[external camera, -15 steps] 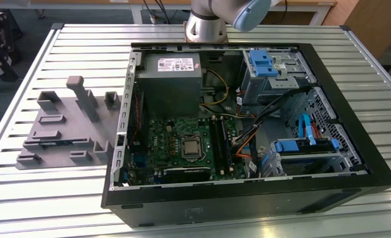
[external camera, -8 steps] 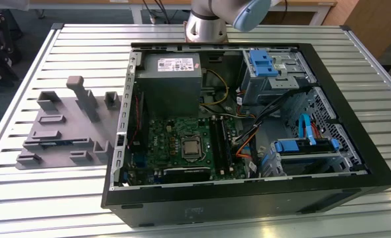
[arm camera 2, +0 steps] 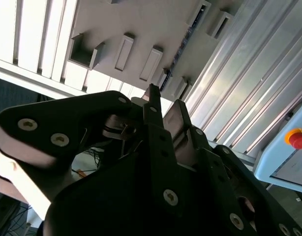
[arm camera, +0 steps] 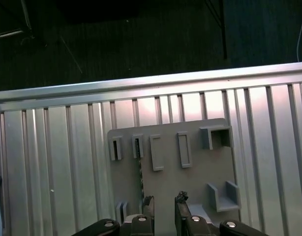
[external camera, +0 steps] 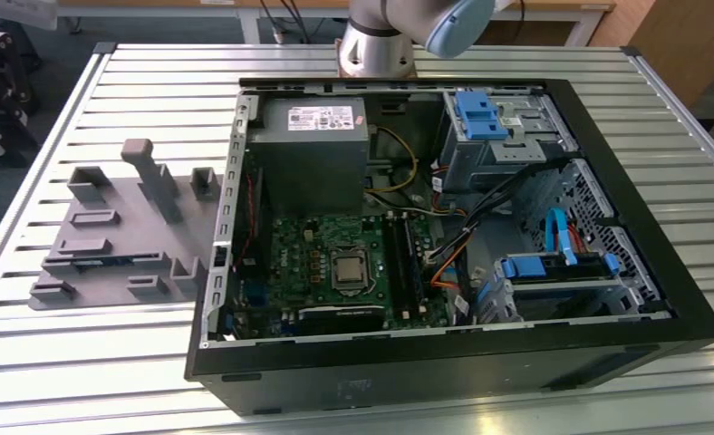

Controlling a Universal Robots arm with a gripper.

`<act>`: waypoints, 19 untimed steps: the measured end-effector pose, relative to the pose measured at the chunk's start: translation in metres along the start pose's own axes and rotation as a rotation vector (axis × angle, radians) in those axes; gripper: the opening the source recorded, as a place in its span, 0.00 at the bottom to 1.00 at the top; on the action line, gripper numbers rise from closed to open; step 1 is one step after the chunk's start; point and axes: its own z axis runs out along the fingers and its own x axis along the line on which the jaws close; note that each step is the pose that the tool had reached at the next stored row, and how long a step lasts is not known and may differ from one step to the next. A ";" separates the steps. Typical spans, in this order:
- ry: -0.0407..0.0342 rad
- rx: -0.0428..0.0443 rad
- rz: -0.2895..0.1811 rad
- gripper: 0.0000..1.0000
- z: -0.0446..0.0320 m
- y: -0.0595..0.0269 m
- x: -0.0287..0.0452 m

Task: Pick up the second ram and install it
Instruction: 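Pick up the second ram and move it above second insertion slot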

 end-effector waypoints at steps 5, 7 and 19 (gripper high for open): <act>-0.0005 0.0000 0.000 0.31 0.0080 -0.0003 0.0006; -0.0008 -0.0001 -0.001 0.31 0.0103 -0.0004 0.0011; -0.0024 -0.0002 -0.001 0.31 0.0137 -0.0006 0.0014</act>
